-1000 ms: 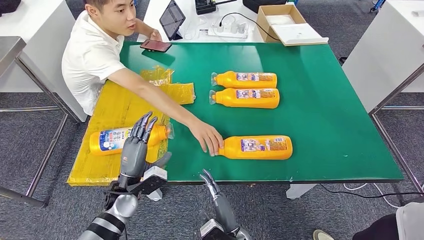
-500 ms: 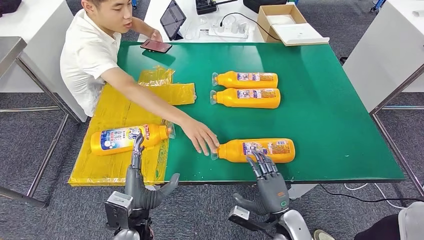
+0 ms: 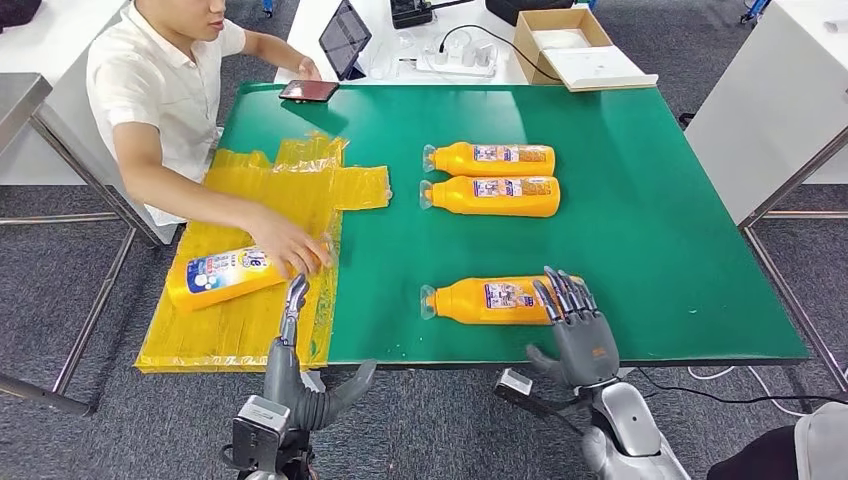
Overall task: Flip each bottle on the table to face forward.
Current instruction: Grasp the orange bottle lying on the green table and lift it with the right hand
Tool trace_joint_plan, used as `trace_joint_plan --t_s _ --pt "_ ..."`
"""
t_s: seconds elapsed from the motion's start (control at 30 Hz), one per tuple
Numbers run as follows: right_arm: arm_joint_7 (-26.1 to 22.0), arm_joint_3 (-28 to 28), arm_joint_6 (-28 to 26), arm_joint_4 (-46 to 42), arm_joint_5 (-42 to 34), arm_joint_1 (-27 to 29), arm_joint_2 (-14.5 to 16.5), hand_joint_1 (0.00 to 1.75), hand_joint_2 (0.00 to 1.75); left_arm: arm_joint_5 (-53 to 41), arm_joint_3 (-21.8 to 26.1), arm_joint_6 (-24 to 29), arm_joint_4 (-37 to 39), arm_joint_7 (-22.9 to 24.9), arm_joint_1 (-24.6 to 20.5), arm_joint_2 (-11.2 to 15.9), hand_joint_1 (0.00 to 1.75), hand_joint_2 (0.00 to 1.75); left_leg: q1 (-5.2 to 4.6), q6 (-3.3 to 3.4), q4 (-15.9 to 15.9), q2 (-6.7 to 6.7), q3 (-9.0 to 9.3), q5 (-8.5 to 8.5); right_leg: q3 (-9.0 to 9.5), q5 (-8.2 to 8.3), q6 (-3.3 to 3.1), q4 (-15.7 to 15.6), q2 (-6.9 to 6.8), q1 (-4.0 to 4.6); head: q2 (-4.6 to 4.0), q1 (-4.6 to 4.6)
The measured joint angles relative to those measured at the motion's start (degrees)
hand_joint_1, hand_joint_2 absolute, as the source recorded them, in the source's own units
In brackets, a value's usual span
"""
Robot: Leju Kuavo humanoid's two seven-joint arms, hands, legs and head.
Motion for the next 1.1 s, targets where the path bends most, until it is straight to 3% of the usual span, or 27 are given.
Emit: trace_joint_plan --t_s 0.3,0.6,1.1 --pt "1.2 0.0 2.1 9.7 -0.6 -8.2 -0.8 0.00 1.75 -0.2 -0.8 -0.7 0.0 0.0 -0.6 0.1 0.00 1.75 -0.01 0.02 0.0 -0.01 0.01 0.02 0.01 0.02 0.01 0.0 0.00 0.00 0.00 0.01" --pt "0.8 0.0 4.9 16.4 -1.6 -11.8 -0.7 0.00 1.75 0.2 -0.8 -1.6 0.0 0.1 -1.0 0.2 0.00 1.75 0.00 0.02 0.0 -0.02 -0.01 0.02 0.00 0.01 0.01 0.0 -0.01 0.00 0.00 0.00" --pt "3.8 1.7 11.8 27.1 0.8 -18.8 2.1 0.00 1.75 1.4 -1.2 -5.0 0.2 2.2 -3.0 0.2 0.00 1.75 0.01 0.00 0.0 0.29 0.50 -0.02 0.37 0.02 0.00 0.0 0.15 0.02 0.00 0.01"
